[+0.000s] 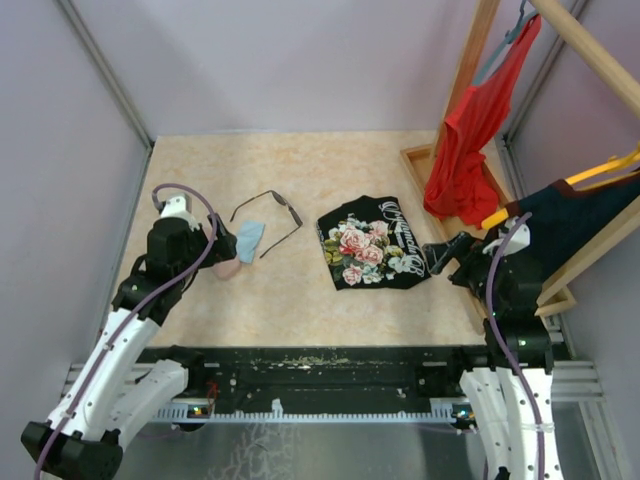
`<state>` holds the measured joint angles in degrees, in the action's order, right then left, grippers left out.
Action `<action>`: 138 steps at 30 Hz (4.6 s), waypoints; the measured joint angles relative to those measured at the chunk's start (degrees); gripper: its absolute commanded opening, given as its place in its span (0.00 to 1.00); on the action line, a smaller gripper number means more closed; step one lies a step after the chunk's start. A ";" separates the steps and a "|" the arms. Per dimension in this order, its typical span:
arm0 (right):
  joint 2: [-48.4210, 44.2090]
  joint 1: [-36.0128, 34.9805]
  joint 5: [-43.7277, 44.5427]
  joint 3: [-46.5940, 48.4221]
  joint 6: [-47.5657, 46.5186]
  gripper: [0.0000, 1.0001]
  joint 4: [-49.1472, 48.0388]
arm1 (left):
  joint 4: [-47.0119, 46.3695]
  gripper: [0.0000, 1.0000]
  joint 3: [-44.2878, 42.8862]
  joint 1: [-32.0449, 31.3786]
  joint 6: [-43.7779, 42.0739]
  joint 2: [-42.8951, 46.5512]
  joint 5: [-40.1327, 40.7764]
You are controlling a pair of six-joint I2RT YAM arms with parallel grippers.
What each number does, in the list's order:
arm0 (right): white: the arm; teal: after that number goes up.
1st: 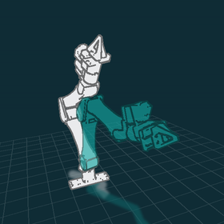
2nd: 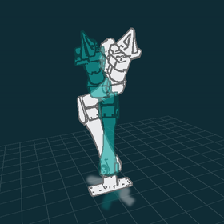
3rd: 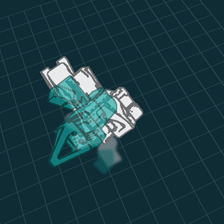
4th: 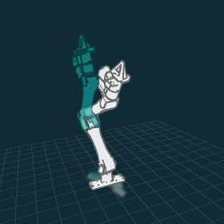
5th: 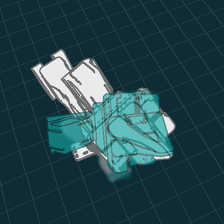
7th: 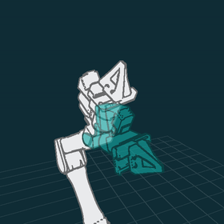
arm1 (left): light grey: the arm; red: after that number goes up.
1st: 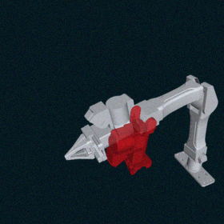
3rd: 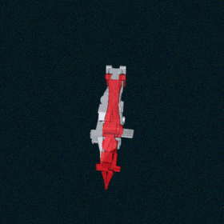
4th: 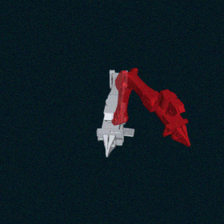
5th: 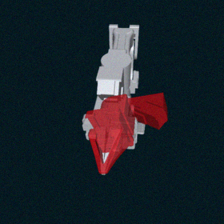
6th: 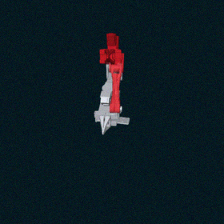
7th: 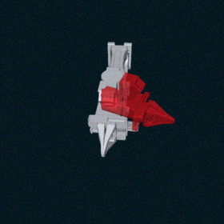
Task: Organize the sunglasses
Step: Open the sunglasses case at the center of the board.
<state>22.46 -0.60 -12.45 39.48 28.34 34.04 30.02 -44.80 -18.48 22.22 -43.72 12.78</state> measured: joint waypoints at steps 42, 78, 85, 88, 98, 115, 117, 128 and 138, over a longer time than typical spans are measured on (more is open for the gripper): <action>48.15 -51.04 28.89 8.22 -0.35 0.96 -18.23 | -2.03 1.00 1.25 4.52 19.50 -27.10 12.85; 42.07 -51.04 26.27 -3.50 5.95 0.95 -19.47 | -6.95 0.81 -5.99 8.02 26.01 -47.56 17.20; 42.07 -51.04 26.10 -3.50 5.95 0.94 -19.67 | -8.07 0.69 -6.08 8.04 25.97 -48.52 17.27; 42.07 -51.04 26.10 -3.50 5.95 0.94 -19.65 | -8.13 0.52 -6.08 8.13 25.99 -48.50 17.33; 39.91 -51.04 26.80 -3.50 5.99 0.93 -18.99 | -7.63 0.00 -3.48 8.37 25.03 -36.09 17.62; 18.58 -51.04 21.64 -5.99 3.80 0.91 -30.62 | -26.27 0.00 4.76 3.80 7.15 -12.22 -31.58; 19.80 -51.04 19.19 -5.99 4.04 0.91 -34.32 | -29.11 0.00 4.68 -1.57 6.56 -12.46 -34.71; 27.71 -51.04 12.72 -6.10 9.03 0.89 -46.47 | -39.54 0.00 4.63 -12.26 7.45 -13.07 -40.54; 30.38 -51.04 12.20 -6.10 10.82 0.87 -50.60 | -42.53 0.00 4.72 -12.28 10.16 -12.57 -40.41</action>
<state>52.84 -51.64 -0.25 33.39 39.16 -16.56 -12.51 -40.07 -30.76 32.38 -56.29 -27.64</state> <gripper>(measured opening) 0.880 0.756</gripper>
